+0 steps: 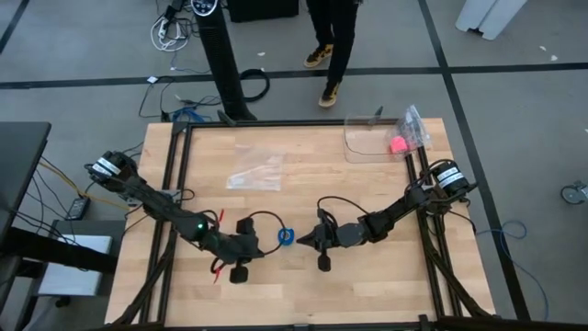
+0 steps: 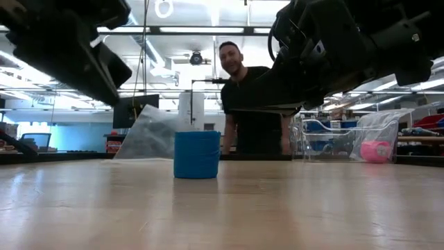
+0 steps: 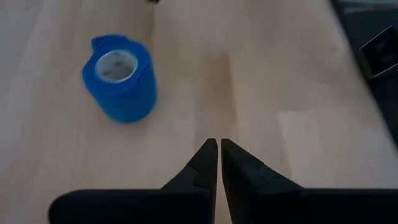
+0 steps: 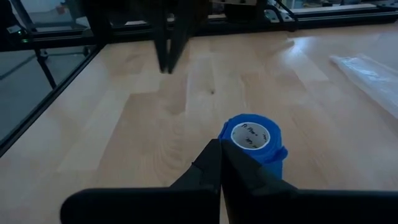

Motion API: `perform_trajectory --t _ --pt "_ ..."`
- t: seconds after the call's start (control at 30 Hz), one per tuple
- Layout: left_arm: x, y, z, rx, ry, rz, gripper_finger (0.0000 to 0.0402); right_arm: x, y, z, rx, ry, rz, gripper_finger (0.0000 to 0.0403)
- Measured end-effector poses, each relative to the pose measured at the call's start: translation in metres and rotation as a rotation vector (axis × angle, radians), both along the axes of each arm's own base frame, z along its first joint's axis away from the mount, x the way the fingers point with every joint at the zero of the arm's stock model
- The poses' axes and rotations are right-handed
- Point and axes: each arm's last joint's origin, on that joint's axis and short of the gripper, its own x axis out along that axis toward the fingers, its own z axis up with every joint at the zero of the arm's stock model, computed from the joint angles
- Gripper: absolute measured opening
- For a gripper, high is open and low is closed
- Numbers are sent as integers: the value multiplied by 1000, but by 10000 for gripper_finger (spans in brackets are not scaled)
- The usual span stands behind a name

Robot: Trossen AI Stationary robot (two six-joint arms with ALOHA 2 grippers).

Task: Roll bandage
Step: Open the transparent zip bag

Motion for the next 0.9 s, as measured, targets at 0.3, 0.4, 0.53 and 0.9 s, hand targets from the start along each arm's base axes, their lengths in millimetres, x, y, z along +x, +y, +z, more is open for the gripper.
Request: perform_trajectory --t 0.3,0.4,0.53,0.9 --pt "0 0 0 25 -7 -3 28 -1 3 0 10 3 10 10" --pt "1 0 1 20 -14 -9 33 -2 3 -1 42 10 0 11" --pt "0 0 1 15 -4 -24 49 -2 3 -3 80 34 -3 11" --pt "4 -1 -12 94 24 -83 47 11 13 4 31 156 -21 7"
